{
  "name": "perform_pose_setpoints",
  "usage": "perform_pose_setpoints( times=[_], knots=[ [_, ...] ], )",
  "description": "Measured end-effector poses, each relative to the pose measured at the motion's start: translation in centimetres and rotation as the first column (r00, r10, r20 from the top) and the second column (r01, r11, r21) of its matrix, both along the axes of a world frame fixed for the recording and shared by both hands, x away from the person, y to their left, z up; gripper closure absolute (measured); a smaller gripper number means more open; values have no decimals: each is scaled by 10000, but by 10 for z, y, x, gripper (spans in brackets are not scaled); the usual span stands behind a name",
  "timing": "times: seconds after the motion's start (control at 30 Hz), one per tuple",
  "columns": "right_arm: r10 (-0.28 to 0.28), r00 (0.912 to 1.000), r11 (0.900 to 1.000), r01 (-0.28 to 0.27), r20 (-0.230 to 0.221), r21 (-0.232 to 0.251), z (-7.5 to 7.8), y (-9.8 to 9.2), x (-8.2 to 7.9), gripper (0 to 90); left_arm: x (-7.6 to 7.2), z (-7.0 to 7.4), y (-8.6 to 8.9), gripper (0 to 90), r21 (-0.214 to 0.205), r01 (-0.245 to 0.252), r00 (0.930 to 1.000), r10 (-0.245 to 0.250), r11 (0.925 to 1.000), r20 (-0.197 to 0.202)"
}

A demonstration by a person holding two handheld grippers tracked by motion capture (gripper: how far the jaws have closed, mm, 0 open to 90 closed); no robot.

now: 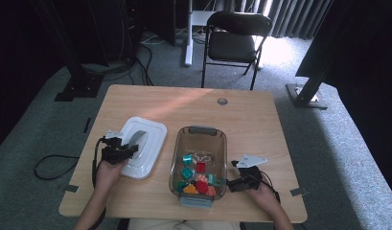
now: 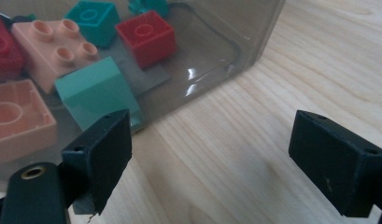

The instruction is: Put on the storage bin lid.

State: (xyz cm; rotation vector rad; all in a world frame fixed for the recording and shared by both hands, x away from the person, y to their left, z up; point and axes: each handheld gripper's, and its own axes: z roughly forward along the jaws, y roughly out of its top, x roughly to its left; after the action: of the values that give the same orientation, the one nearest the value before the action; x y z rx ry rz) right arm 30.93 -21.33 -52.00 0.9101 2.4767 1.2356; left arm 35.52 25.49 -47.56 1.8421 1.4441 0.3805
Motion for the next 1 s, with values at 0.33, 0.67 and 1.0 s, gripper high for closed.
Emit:
perform_pose_setpoints(
  times=[0.33, 0.67, 1.0],
  knots=[
    [520, 9981, 9986, -516, -328, 117, 0, 36, -5, 126, -7, 33, 24, 680, -439, -294, 9982, 316, 9986, 509],
    [1341, 9905, 9903, -1329, -294, 404, 2, 101, -3, 116, -13, 83, 46, 680, -371, -165, 9924, 209, 9992, 1212],
    [1305, 9914, 9907, -1300, -118, 395, -1, 149, 7, 114, -20, 118, 62, 680, 367, -438, 9825, 364, 9984, 1826]
  ],
)
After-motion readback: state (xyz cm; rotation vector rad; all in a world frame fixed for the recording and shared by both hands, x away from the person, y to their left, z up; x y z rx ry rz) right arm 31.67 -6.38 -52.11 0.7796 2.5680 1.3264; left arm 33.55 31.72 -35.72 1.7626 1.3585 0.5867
